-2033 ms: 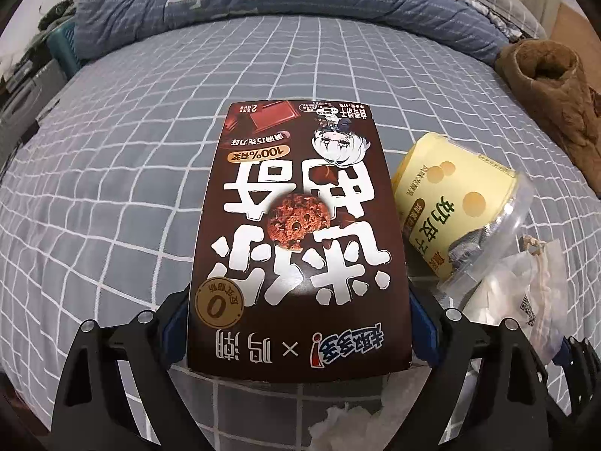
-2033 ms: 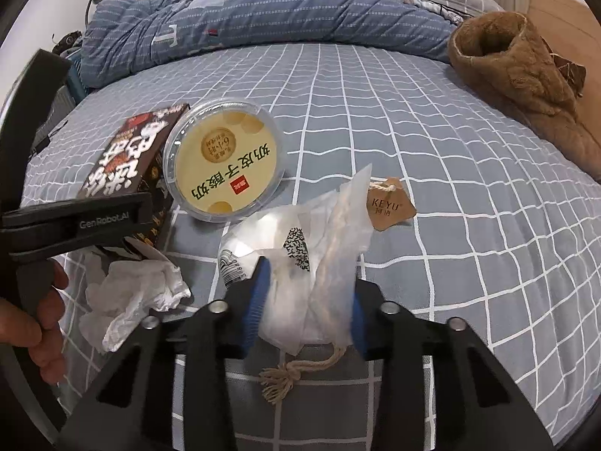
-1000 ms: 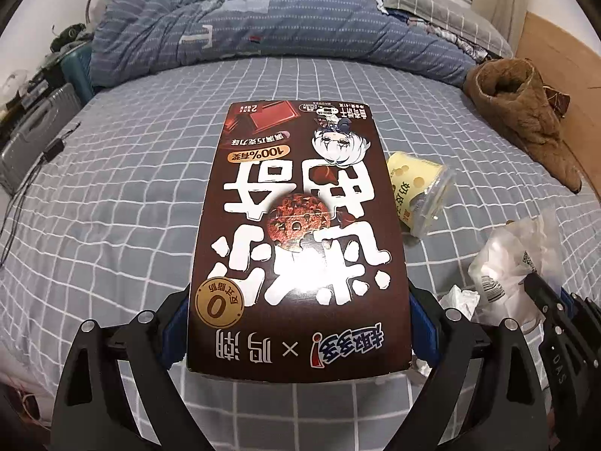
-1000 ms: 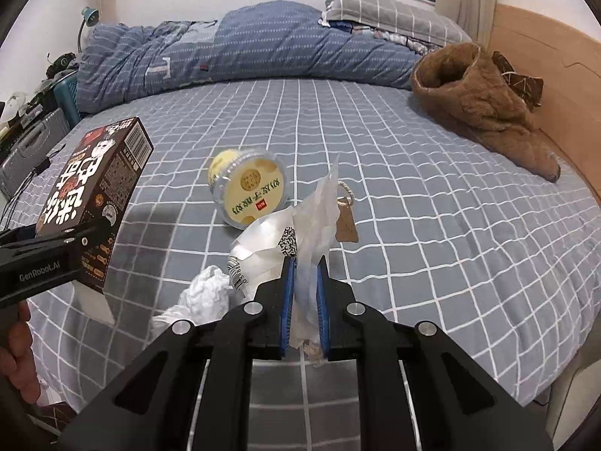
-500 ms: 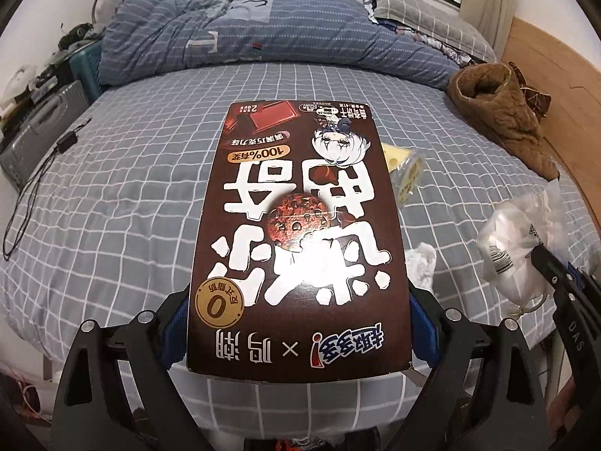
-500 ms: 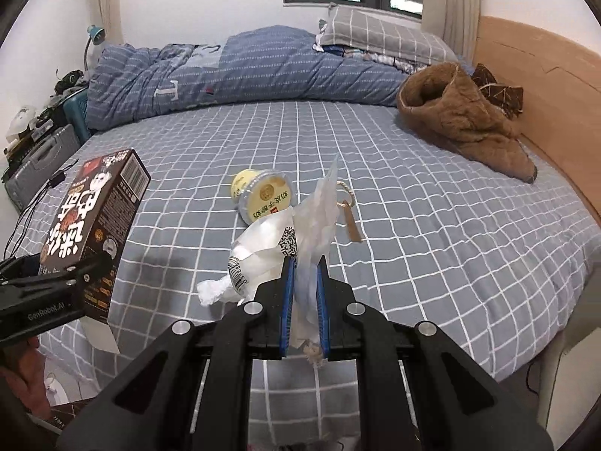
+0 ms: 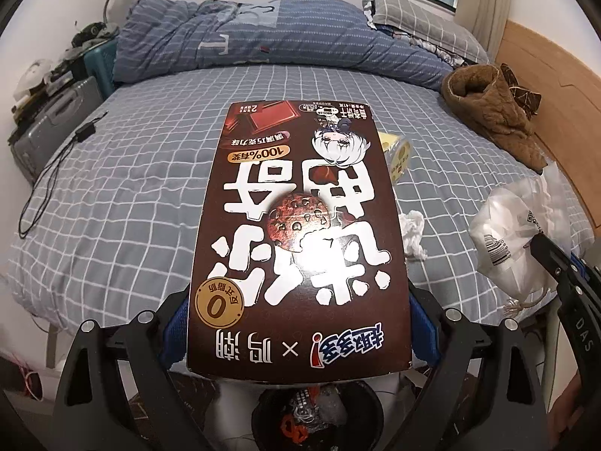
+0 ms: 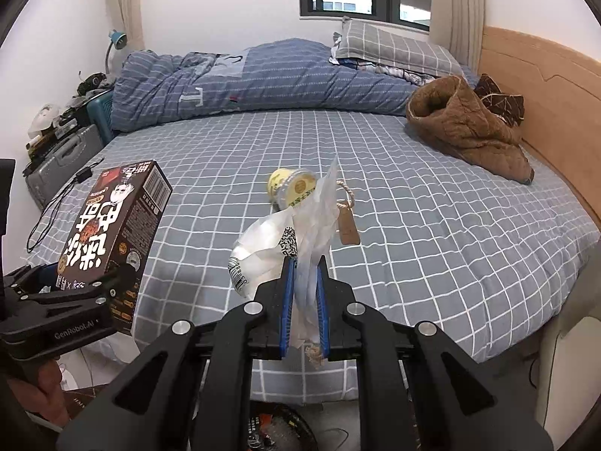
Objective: Collect trash
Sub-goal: 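Carry the snack box in the left tool and mesh bag in the right tool over the bin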
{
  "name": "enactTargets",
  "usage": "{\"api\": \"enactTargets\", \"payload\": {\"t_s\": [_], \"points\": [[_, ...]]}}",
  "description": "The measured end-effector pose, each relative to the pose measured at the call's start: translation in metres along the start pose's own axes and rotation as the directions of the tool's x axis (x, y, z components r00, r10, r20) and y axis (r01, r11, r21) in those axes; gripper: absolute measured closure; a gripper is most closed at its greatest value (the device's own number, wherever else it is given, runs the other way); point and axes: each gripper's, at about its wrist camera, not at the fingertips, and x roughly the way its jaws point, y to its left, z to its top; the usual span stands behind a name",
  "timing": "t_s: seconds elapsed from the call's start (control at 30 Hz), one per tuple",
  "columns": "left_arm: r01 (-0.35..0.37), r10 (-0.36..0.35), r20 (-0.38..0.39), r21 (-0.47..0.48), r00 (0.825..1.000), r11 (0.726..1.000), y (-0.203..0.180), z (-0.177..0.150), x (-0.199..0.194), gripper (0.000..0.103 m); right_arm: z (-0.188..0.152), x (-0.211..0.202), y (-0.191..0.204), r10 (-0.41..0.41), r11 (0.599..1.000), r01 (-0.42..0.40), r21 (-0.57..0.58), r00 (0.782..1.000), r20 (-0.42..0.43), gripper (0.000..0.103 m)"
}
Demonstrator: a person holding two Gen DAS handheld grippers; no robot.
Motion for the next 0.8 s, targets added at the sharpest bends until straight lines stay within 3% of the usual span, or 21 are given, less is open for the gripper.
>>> {"api": "enactTargets", "payload": {"t_s": [0.8], "points": [[-0.002,0.002,-0.026,-0.014,1.000,1.000,0.015,-0.073,-0.051,0.014,-0.052,-0.053,0.018,0.024,0.999,-0.025,-0.022,1.000,-0.016,0.092]]}}
